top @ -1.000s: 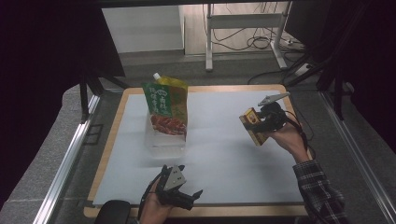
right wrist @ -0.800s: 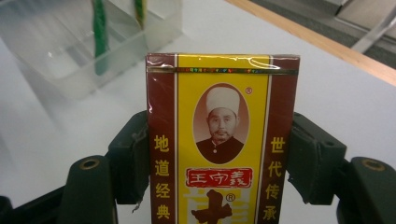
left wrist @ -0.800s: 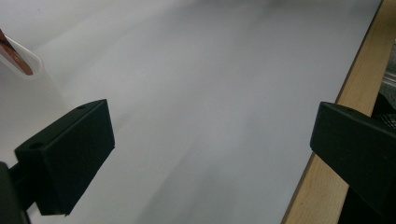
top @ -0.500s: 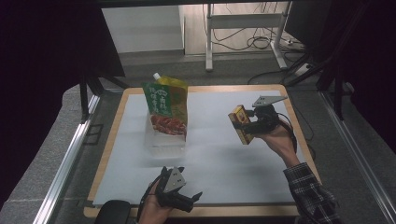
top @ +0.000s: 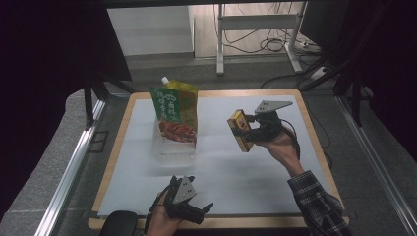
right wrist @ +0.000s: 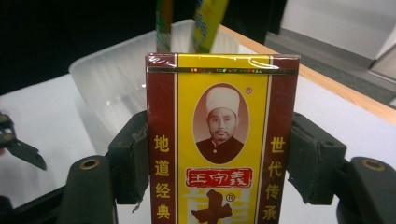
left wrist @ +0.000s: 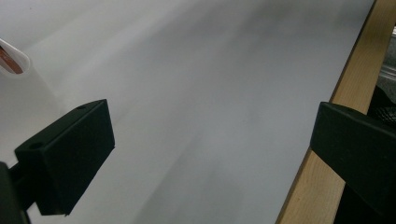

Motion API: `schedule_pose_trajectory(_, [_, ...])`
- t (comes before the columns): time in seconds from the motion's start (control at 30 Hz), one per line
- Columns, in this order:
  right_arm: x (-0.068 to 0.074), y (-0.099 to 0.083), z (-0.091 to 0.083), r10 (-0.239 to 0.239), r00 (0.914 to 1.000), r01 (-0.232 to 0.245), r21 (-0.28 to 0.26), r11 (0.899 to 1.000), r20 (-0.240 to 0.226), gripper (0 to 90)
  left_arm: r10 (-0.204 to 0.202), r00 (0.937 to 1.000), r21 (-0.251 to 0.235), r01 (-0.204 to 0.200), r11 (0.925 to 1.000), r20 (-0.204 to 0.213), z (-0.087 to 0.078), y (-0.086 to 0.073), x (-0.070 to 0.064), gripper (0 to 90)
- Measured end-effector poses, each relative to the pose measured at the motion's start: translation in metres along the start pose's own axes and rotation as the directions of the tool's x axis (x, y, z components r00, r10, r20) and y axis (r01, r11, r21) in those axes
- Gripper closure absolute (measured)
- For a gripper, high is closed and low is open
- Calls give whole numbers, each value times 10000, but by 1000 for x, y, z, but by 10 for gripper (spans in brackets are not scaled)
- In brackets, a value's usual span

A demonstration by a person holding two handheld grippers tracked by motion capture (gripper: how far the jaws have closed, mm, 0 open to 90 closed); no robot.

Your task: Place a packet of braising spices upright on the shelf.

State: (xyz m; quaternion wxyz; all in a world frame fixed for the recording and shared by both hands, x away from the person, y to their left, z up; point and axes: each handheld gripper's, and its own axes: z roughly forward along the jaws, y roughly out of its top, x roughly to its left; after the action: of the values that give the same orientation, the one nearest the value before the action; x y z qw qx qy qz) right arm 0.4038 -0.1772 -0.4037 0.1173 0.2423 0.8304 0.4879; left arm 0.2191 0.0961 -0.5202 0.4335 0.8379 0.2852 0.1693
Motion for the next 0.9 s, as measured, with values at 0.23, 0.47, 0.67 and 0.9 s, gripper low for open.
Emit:
schedule_pose_trajectory(0.23, [12, 10, 14, -12, 9988, -10, -452, 9990, -493, 317, 37, 10000, 6, -37, 10000, 52, 1, 0, -2, 0])
schedule_pose_trajectory(0.47, [26, 19, 29, -241, 9963, 171, -833, 9964, -829, 317, 102, 9998, 11, -102, 9999, 142, 2, 0, -3, 0])
schedule_pose_trajectory(0.67, [37, 25, 42, -377, 9930, 260, -1051, 9941, -1117, 317, 160, 9995, -10, -160, 9999, 270, 3, 1, -6, 0])
schedule_pose_trajectory(0.9, [48, 30, 58, -514, 9885, 334, -1259, 9915, -1422, 317, 232, 9987, -27, -231, 9997, 449, 5, 1, -10, 0])
